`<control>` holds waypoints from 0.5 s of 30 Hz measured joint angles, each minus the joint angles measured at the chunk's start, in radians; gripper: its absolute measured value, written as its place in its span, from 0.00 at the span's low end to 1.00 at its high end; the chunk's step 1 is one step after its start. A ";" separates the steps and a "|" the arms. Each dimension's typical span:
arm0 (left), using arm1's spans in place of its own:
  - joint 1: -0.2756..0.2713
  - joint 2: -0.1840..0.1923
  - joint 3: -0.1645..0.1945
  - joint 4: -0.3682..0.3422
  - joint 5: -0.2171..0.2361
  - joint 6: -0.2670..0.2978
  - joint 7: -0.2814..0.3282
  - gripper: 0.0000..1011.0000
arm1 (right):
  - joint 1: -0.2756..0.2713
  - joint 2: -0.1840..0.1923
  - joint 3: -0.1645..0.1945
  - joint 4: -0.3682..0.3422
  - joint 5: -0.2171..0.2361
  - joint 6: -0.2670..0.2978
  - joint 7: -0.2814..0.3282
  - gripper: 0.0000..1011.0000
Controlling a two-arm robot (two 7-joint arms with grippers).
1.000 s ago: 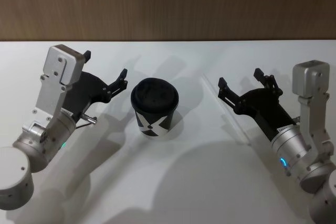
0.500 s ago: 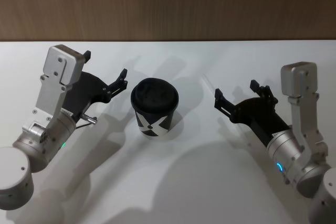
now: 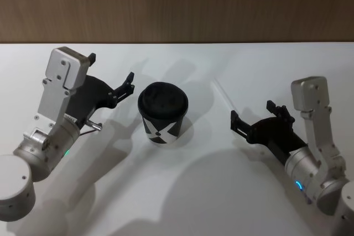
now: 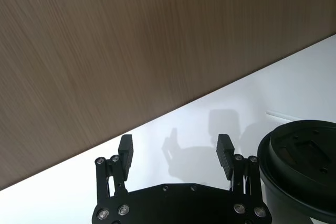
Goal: Pick up the straw with one hand, pass it to the other hand, and insert it into the cup.
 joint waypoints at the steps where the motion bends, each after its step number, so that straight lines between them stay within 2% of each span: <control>1: 0.000 0.000 0.000 0.000 0.000 0.000 0.000 0.99 | -0.001 0.004 0.002 0.004 -0.001 0.003 0.004 0.99; 15: 0.000 0.000 0.000 0.000 0.000 0.000 0.000 0.99 | -0.020 0.047 0.025 0.021 0.000 0.021 0.063 0.99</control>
